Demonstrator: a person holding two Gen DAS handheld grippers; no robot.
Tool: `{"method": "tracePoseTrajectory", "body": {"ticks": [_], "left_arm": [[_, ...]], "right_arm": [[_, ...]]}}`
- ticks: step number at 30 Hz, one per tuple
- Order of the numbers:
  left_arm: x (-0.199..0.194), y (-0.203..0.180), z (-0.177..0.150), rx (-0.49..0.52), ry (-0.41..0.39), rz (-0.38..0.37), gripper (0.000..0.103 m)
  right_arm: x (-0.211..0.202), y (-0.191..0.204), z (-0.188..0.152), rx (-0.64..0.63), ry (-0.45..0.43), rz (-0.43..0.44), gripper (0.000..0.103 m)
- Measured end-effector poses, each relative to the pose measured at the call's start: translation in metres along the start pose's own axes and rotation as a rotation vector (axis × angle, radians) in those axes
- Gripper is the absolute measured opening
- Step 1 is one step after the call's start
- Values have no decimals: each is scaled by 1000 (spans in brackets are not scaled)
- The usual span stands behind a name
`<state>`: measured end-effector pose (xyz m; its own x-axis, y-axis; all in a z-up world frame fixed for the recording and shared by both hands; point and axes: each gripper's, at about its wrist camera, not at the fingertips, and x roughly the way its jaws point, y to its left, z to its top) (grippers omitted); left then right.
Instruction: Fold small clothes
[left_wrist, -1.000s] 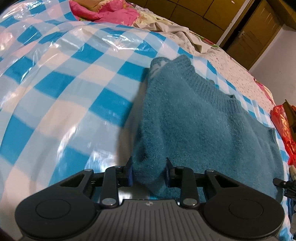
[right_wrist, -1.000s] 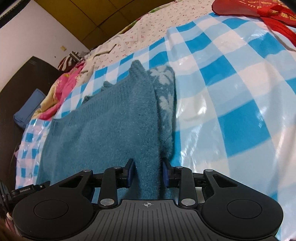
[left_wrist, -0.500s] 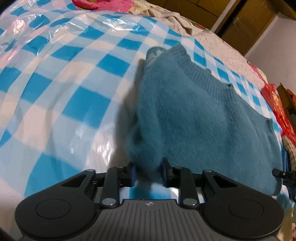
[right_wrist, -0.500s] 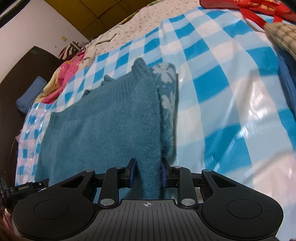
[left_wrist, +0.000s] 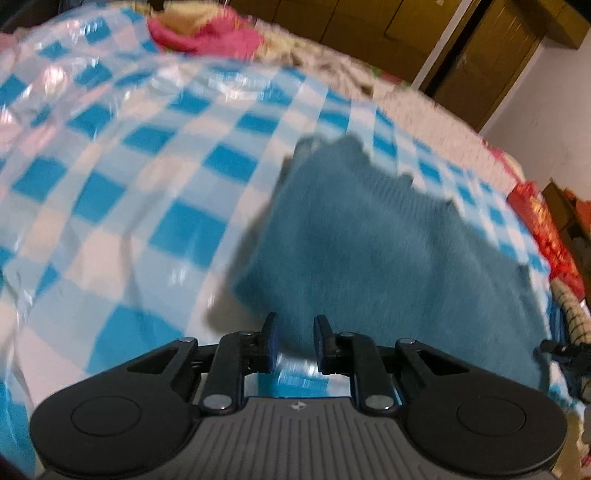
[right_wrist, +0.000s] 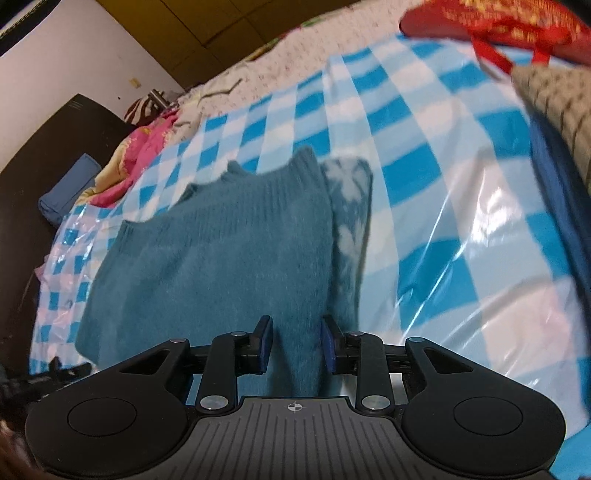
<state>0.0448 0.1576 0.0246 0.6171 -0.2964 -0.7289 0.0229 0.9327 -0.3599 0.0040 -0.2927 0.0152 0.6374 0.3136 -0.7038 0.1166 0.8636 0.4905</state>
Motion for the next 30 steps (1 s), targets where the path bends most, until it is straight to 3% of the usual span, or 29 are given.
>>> {"method": "tracePoseTrajectory", "body": {"ticks": [2,6,14,23,30], "left_arm": [[-4,-3,9,1,-47,-22,29],[9,-17,26,43,-100,-25,29],[64,-26,34,68,-58,13,30],[45,-40,26,140,-97,48,30],[36,-84,16,223,-124,-64,30]], "right_arm": [[1,2,3,-5,-20,-7,40],[12,3,13,24,-50,-8,40],[37,-4,33,58,-100,-90,40],[38,-26,30,171,-98,-41,45],[37,-41,23,236,-109,5,54]]}}
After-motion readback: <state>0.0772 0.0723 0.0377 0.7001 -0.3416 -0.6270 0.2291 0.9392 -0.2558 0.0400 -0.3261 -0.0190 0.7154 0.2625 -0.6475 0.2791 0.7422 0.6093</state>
